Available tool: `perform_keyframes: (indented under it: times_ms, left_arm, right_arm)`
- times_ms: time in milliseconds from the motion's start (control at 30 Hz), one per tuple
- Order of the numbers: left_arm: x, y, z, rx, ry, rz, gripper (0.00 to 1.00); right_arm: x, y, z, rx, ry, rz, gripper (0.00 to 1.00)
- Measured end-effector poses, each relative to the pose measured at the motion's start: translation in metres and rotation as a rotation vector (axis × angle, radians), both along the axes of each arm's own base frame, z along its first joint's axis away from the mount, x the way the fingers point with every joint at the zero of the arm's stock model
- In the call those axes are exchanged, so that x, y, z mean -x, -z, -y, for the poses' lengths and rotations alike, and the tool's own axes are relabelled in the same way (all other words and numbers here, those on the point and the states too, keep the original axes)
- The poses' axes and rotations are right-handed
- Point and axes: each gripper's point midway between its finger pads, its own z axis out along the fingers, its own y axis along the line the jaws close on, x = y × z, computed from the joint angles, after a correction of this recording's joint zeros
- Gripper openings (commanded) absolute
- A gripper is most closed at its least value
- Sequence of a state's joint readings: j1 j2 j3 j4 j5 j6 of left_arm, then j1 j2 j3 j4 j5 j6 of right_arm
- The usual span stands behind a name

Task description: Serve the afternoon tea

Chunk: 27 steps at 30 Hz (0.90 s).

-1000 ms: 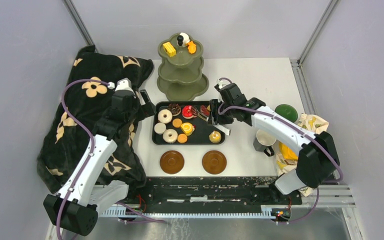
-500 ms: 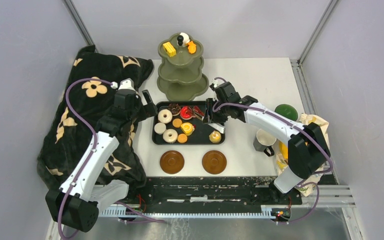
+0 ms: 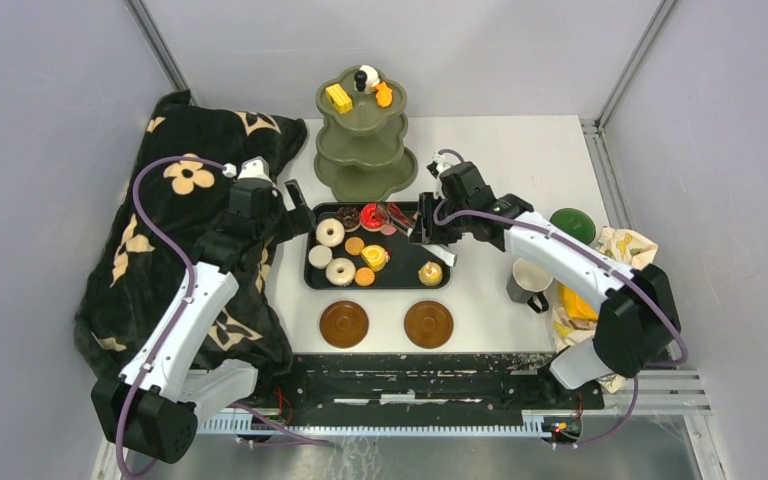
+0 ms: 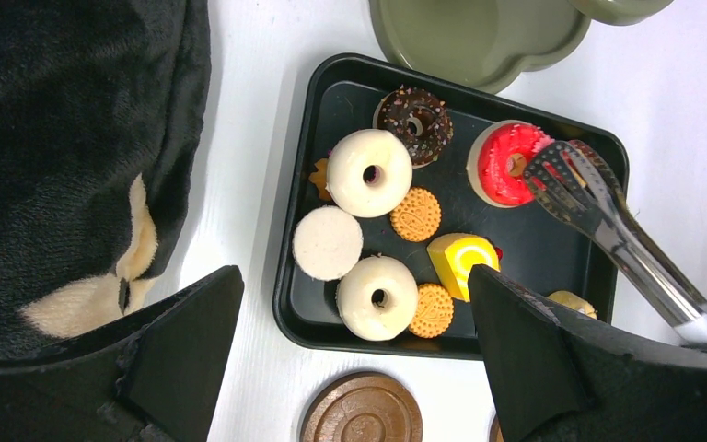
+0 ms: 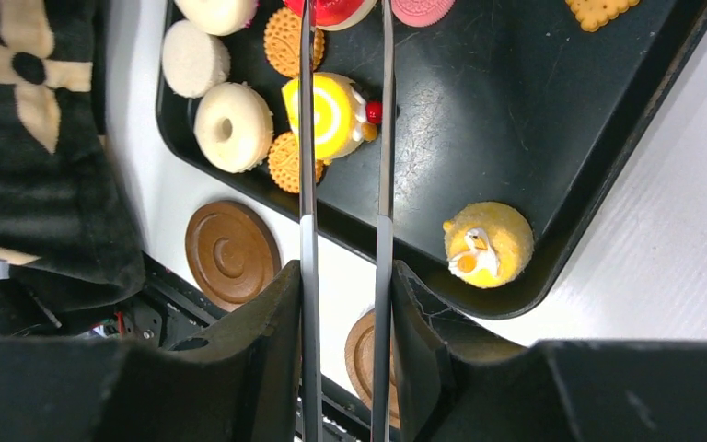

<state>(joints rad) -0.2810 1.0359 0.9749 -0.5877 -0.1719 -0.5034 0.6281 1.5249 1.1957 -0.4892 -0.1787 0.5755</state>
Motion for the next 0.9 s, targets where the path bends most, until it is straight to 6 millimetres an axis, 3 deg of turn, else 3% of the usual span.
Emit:
perform_keyframes:
  times_ms: [133,400,533,667,900]
  left_arm:
    - [0.000,0.000,0.000,0.000,0.000,0.000,0.99]
    - [0.000,0.000,-0.001,-0.002,-0.002,0.000,0.99]
    - [-0.001,-0.003,-0.001,-0.001,-0.004,0.007,0.99]
    - [-0.003,-0.011,0.000,0.004,-0.004,0.024,0.99]
    - [-0.003,-0.015,0.000,0.007,-0.005,0.037,0.99]
  right_arm:
    - [0.006,-0.016,0.005,-0.024,0.001,0.035,0.01]
    - [0.019,-0.019,0.014,-0.010,-0.004,0.017,0.01]
    - [0.030,-0.031,0.020,-0.007,-0.019,0.020,0.01]
    - [0.034,-0.056,0.024,-0.010,-0.042,0.055,0.01]
    - [0.025,-0.124,0.020,-0.060,-0.076,0.200,0.01]
